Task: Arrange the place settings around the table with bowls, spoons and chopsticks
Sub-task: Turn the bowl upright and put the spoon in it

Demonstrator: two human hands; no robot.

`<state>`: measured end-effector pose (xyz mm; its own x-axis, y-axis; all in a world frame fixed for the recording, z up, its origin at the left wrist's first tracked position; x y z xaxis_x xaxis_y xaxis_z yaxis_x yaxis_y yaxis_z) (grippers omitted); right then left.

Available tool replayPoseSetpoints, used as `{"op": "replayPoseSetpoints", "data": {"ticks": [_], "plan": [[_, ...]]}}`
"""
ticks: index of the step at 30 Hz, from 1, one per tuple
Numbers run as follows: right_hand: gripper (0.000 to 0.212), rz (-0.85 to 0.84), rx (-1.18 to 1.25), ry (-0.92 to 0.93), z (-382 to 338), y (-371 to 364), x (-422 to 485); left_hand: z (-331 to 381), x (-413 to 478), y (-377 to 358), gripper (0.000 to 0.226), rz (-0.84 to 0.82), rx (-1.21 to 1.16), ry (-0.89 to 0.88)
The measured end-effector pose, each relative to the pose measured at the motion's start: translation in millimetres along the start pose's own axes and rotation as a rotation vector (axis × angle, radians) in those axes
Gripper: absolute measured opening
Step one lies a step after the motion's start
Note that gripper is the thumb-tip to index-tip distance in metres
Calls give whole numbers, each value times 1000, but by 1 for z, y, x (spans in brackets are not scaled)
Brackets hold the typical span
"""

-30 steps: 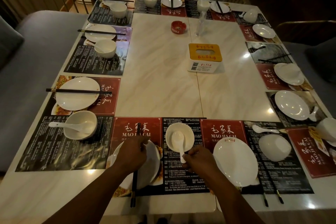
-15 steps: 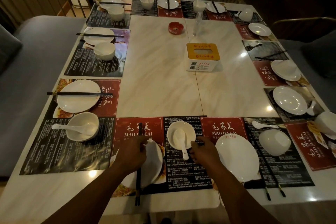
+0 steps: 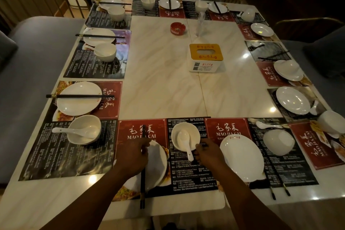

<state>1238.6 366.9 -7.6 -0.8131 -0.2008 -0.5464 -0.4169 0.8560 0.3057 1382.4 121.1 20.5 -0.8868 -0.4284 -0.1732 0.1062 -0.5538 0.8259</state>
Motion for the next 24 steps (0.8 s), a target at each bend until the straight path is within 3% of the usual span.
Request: {"op": "replayPoseSetpoints", "data": {"ticks": [7, 16, 22, 24], "plan": [[10, -100, -227, 14, 17, 50, -28, 55, 20, -6, 30, 33, -48, -137], [7, 165, -500, 122, 40, 185, -15, 165, 39, -43, 33, 85, 37, -288], [9, 167, -559, 304, 51, 241, 34, 230, 36, -107, 17, -90, 53, -241], [8, 141, -570, 362, 55, 247, 50, 238, 32, -135, 29, -155, 91, -173]]}}
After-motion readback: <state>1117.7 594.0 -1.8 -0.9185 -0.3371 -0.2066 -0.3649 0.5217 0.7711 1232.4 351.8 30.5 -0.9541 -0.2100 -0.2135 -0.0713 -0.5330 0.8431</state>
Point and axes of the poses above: each hand's wrist, its own x-axis towards the middle knuckle, its own y-axis out of the back of the hand, z = x × y, the point moved 3 cm from there along x, towards the middle knuckle, and after that the axes turned 10 degrees about x, right-handed, at the moved point
